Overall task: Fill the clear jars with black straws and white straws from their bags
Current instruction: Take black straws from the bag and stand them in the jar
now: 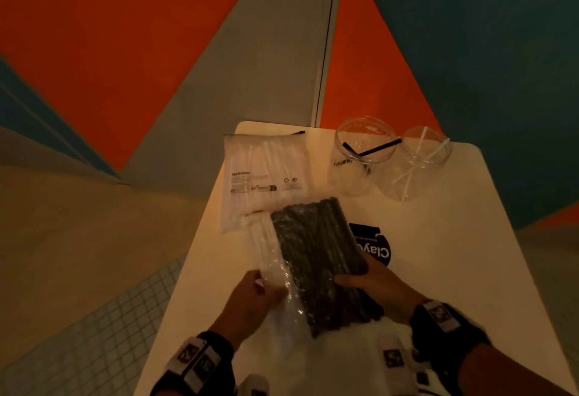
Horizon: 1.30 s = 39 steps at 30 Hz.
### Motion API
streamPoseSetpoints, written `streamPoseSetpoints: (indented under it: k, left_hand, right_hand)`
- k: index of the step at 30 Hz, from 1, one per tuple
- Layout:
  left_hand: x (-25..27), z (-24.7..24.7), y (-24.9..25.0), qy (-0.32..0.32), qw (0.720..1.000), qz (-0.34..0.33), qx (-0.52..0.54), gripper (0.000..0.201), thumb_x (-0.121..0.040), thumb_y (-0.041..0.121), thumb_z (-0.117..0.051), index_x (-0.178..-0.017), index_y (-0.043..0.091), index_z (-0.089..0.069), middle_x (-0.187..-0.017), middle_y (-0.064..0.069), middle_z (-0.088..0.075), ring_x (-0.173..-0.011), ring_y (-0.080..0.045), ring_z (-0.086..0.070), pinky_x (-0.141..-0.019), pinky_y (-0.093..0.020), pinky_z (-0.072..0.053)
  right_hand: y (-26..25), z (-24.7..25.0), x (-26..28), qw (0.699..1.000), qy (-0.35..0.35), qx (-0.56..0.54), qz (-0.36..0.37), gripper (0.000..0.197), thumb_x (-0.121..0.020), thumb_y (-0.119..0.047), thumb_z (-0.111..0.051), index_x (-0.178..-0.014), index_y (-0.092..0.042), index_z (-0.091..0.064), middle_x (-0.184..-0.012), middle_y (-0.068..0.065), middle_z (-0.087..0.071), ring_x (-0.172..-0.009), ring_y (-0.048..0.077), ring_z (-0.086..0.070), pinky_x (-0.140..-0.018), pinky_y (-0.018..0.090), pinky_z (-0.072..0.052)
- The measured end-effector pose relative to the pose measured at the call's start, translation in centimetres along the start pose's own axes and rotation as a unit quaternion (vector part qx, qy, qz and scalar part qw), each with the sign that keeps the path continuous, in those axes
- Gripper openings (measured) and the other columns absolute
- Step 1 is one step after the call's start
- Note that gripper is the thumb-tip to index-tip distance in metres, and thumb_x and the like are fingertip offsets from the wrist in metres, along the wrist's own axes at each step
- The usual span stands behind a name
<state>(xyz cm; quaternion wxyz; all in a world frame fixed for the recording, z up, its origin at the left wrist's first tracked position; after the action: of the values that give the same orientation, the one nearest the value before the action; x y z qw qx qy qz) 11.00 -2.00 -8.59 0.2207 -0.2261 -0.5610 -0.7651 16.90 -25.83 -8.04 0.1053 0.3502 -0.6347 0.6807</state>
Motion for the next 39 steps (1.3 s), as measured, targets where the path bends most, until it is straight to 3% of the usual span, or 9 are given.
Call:
streamPoseSetpoints:
  k: [5, 8, 12, 15, 18, 21, 24, 32, 39]
  left_hand:
    - [1.3, -3.7, 1.7, -0.029, 0.996, 0.008, 0.085, 0.039, -0.095, 0.046, -0.056, -0.122, 0.018, -0.06, -0.1, -0.009, -0.069, -0.084, -0.021, -0.069, -0.076, -0.034, -0.055]
    - [0.6, -6.4, 4.4, -0.065, 0.969, 0.013, 0.238, 0.049, -0.092, 0.057, -0.054, -0.12, 0.017, -0.062, -0.105, -0.018, -0.07, -0.086, -0.031, -0.072, -0.079, -0.042, -0.057]
    - [-0.7, -11.6, 7.2, -0.184, 0.934, 0.043, 0.304, 0.059, -0.085, 0.066, -0.061, -0.124, 0.021, -0.059, -0.112, -0.014, -0.072, -0.093, -0.033, -0.072, -0.069, -0.042, -0.059]
    - [-2.1, -14.8, 5.6, -0.159, 0.969, 0.035, 0.184, 0.05, -0.085, 0.049, -0.07, -0.123, 0.024, -0.049, -0.107, -0.01, -0.071, -0.09, -0.029, -0.07, -0.063, -0.034, -0.055]
    - [-3.2, -17.5, 3.8, -0.162, 0.978, 0.002, 0.134, 0.024, -0.094, 0.036, -0.062, -0.097, 0.013, -0.061, -0.091, -0.014, -0.069, -0.08, -0.034, -0.062, -0.07, -0.038, -0.05]
    - [-3.5, -19.9, 3.3, -0.217, 0.964, -0.059, 0.14, 0.017, -0.09, 0.014, -0.062, -0.099, 0.005, -0.072, -0.104, -0.02, -0.071, -0.097, -0.043, -0.065, -0.087, -0.048, -0.055]
    - [-4.0, -20.3, 2.8, -0.194, 0.964, -0.118, 0.139, 0.023, -0.075, 0.004, -0.063, -0.082, 0.021, -0.076, -0.092, -0.015, -0.066, -0.086, -0.034, -0.059, -0.079, -0.047, -0.047]
    - [-2.3, -19.3, -0.2, -0.152, 0.961, -0.152, 0.173, 0.025, -0.091, 0.039, -0.065, -0.09, 0.014, -0.066, -0.078, -0.013, -0.065, -0.064, -0.023, -0.065, -0.068, -0.034, -0.05]
    - [4.8, -18.9, -1.4, -0.102, 0.947, -0.164, 0.256, 0.017, -0.09, 0.002, -0.047, -0.092, 0.002, -0.064, -0.08, -0.02, -0.066, -0.064, -0.029, -0.065, -0.058, -0.033, -0.058]
  right_hand:
    - [-4.5, 8.9, 10.0, 0.961, 0.131, 0.185, 0.159, 0.058, -0.069, -0.025, -0.09, -0.115, -0.04, -0.059, -0.106, -0.016, -0.072, -0.095, 0.002, -0.07, -0.071, 0.017, -0.055]
    - [-6.5, 11.9, 15.7, 0.863, 0.23, 0.373, 0.25, 0.073, -0.066, -0.012, -0.092, -0.113, -0.054, -0.055, -0.119, -0.026, -0.064, -0.104, -0.003, -0.062, -0.081, 0.027, -0.051]
    - [-2.2, 9.6, 17.3, 0.712, 0.224, 0.598, 0.292, 0.089, -0.039, -0.006, -0.098, -0.111, -0.032, -0.054, -0.131, -0.001, -0.052, -0.114, 0.027, -0.055, -0.091, 0.043, -0.041]
    - [2.6, 8.9, 16.2, 0.715, 0.153, 0.623, 0.276, 0.077, -0.046, -0.037, -0.101, -0.108, -0.034, -0.057, -0.127, -0.002, -0.056, -0.105, 0.027, -0.068, -0.084, 0.043, -0.055]
    - [4.5, 9.9, 15.8, 0.743, 0.127, 0.588, 0.293, 0.047, -0.074, -0.073, -0.071, -0.111, -0.045, -0.061, -0.124, -0.021, -0.057, -0.113, 0.004, -0.059, -0.091, 0.035, -0.052]
    - [5.8, 12.3, 14.4, 0.77, 0.182, 0.536, 0.295, 0.062, -0.079, -0.09, -0.04, -0.134, -0.061, -0.037, -0.113, -0.036, -0.044, -0.109, -0.009, -0.045, -0.092, 0.021, -0.039]
    - [6.8, 12.6, 12.0, 0.728, 0.234, 0.577, 0.286, 0.082, -0.077, -0.092, -0.026, -0.149, -0.055, -0.018, -0.113, -0.023, -0.039, -0.105, 0.001, -0.039, -0.093, 0.029, -0.039]
    - [9.9, 10.7, 14.8, 0.714, 0.288, 0.55, 0.323, 0.092, -0.079, -0.065, -0.065, -0.154, -0.046, -0.016, -0.14, -0.002, -0.044, -0.128, 0.02, -0.045, -0.109, 0.042, -0.042]
    - [15.3, 3.4, 20.9, 0.739, 0.24, 0.535, 0.332, 0.099, -0.066, -0.06, -0.083, -0.147, -0.039, -0.029, -0.148, -0.012, -0.027, -0.135, 0.01, -0.037, -0.112, 0.034, -0.039]
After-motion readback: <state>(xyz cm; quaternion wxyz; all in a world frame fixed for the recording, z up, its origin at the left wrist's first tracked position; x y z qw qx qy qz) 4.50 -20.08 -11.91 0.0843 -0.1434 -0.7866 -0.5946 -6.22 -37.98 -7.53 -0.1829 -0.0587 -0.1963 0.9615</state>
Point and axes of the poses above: each hand's wrist, its own x-axis away from the middle knuckle, its own z-axis out of the back of the hand, y = z × x, the point moved 10 cm from there along -x, towards the middle knuckle
